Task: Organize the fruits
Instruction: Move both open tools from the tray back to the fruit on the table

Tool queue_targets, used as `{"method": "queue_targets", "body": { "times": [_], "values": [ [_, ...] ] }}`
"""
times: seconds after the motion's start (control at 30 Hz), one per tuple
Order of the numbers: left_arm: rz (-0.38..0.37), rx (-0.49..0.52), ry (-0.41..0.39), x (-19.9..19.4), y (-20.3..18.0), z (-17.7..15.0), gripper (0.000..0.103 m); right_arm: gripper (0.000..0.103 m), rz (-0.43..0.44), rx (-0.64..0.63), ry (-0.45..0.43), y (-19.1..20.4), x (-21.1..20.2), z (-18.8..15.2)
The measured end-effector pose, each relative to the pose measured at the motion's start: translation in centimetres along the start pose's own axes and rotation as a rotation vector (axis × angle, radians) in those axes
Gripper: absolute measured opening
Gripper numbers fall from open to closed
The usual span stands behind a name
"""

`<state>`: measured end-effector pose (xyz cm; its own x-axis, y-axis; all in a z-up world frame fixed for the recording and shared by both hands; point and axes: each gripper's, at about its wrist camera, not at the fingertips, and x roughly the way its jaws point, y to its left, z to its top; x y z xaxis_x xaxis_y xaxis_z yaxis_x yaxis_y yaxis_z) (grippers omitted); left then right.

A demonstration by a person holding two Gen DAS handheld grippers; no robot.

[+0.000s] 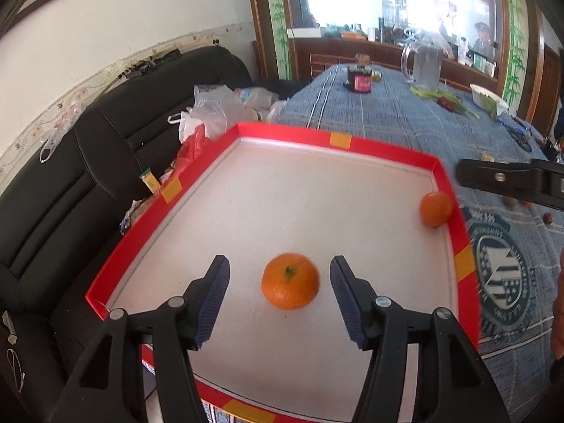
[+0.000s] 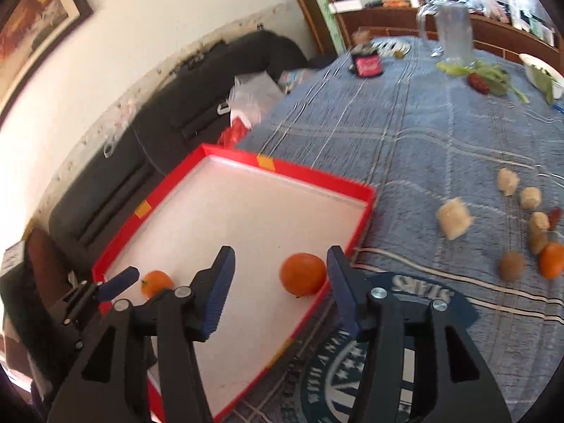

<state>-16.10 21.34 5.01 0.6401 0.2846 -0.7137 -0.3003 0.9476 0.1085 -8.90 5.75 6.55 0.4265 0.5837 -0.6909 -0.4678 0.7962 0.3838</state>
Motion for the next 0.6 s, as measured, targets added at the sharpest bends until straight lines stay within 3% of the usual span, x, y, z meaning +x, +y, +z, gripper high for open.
{"method": "queue_targets", "body": {
  "times": [0.37,0.6],
  "values": [
    [-0.084,0.09,-0.099,-3.5,-5.4,1.5,0.067,0.066,-0.088,0.148,-0.115,-6.9,-6.6,-0.8],
    [-0.126,0.158,-0.098,-4.3,-8.9,1.2,0.072,0.066,-0.158,0.242,-0.151,-13.3,-11.0,-2.9]
  ]
}}
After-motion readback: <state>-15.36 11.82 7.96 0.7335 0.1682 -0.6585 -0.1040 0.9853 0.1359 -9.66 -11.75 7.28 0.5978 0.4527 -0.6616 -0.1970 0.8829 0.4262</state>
